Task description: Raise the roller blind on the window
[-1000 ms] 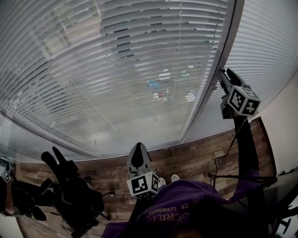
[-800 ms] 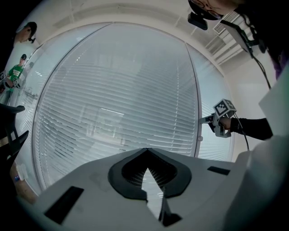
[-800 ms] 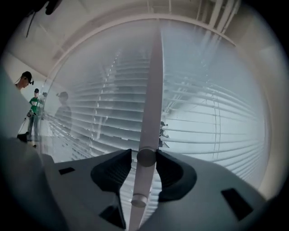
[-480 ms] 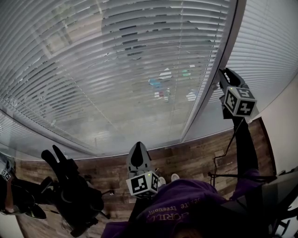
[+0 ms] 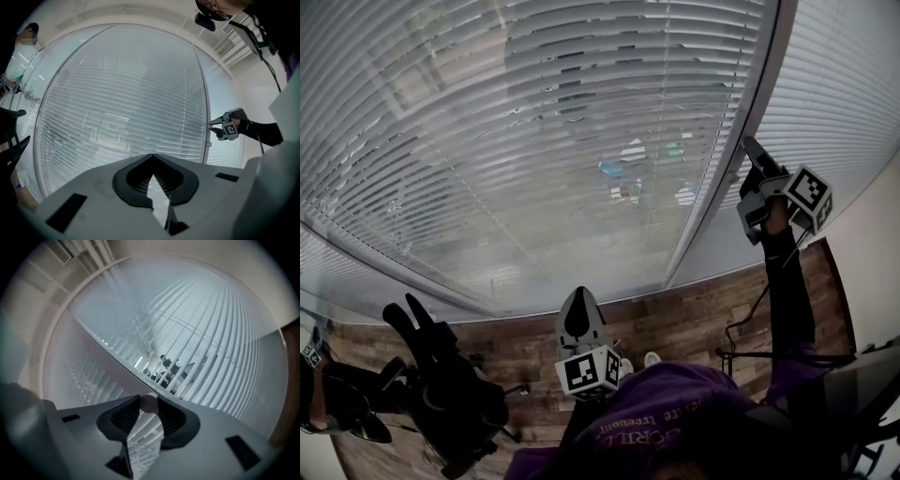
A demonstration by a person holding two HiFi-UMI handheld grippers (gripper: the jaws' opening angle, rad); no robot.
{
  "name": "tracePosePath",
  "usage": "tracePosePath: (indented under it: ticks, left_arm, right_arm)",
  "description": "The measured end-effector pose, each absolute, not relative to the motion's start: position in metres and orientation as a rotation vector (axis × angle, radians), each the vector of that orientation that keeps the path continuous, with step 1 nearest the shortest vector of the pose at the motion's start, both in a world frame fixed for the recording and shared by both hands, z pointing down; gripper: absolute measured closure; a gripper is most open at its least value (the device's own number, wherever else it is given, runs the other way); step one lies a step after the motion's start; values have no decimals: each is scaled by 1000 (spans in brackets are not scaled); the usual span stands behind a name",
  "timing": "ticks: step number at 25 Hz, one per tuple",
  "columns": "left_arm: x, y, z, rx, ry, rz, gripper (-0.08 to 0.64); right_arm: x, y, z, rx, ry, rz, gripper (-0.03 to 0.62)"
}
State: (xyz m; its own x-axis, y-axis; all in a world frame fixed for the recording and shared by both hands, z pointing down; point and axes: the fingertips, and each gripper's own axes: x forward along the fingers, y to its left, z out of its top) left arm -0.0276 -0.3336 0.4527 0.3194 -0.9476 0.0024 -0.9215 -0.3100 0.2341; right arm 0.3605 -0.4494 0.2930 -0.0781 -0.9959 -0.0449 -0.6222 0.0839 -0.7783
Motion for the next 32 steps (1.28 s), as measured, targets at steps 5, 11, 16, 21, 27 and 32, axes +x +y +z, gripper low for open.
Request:
tracePosePath:
  ticks: [5,11,16,21,27,32]
  left_arm:
    - [-31,-333,455,2384,-1716,-207,558]
    - [-31,-333,454,2383,-1716,-211,558]
    - [-30,-333,454,2385,-1717,-212,558]
    - [-32,-332,453,2384,-1721,-214,558]
    - [-31,-331,452,2391,-1714,-212,558]
    - [-26,-332,447,2398,-1705,-211,558]
  right_arm:
    - [363,-448,302,-1317,1539,-1005,469]
    - [364,-449,306,-988,1299,-1172,469]
    - [361,-449,308,-769,1137,-1222,469]
    - [360,-448,306,-751,1196,-1166,468]
    - [349,-443,294,-1371,1824,-825,459]
    - [354,-444,285,-1985,2161,-367,457]
